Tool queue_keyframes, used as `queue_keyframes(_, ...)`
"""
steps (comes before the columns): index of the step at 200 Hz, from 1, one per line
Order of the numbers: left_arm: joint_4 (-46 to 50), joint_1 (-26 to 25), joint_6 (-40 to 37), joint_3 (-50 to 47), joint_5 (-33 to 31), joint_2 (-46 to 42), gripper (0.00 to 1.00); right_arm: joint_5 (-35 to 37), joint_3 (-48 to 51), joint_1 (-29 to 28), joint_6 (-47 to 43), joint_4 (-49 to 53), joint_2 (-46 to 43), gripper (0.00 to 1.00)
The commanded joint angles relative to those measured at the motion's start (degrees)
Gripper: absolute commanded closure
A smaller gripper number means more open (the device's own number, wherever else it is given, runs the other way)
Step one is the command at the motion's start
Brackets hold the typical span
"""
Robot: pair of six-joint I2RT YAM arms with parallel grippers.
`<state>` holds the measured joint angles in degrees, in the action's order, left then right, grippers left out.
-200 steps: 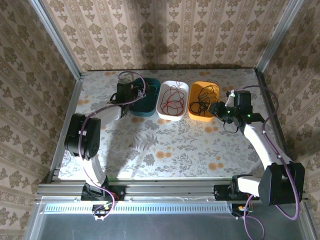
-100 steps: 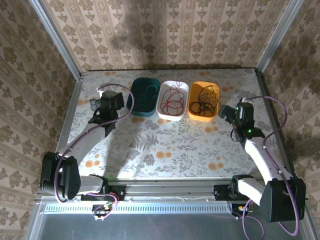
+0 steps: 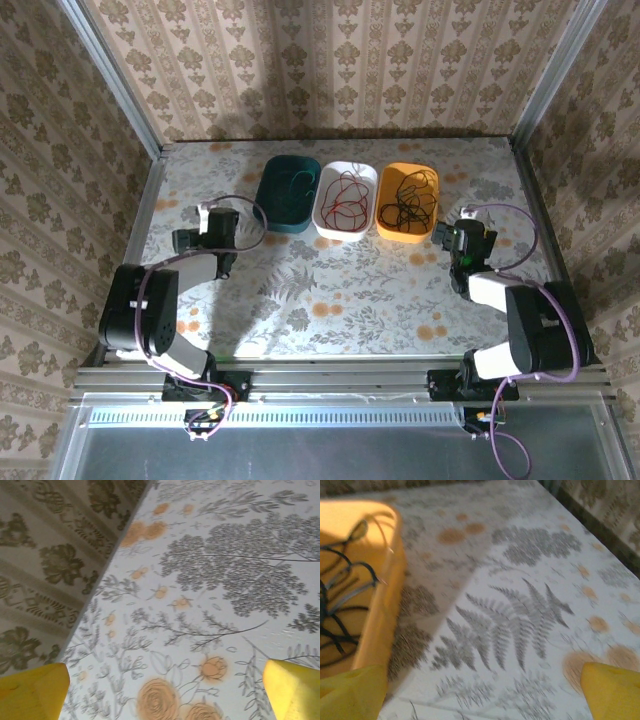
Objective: Untangle the cables
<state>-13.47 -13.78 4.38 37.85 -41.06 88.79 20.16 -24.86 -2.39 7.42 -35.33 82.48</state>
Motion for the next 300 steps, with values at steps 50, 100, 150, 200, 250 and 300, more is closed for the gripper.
queue_keyframes(50,-26.1,3.4,-9.4,-6.7,8.3,0.6,0.00,-14.5,1.9,1.9,-4.4,-14.2,5.1,0.00)
queue_keyframes(100,-45.5,11.1,-6.4,-19.7,31.4,-0.2,0.00,-14.0,1.7,1.4,-4.9,-13.8,5.0,0.00)
queue_keyframes(150,-42.3,11.5,-6.5,-16.7,30.4,0.6,0.00,-13.5,1.6,1.0,-5.0,-13.7,5.1,0.00)
queue_keyframes(200,-42.3,11.5,-6.6,-16.7,30.3,0.7,0.00,-13.7,1.4,1.0,-5.0,-13.4,5.2,0.00)
queue_keyframes(250,-42.3,11.5,-6.6,-16.7,30.3,0.7,0.00,-13.8,1.3,1.1,-5.0,-13.4,5.3,0.00)
queue_keyframes(300,-42.3,11.5,-6.6,-16.7,30.3,0.7,0.00,-15.7,0.7,1.8,-5.1,-12.3,5.5,0.00)
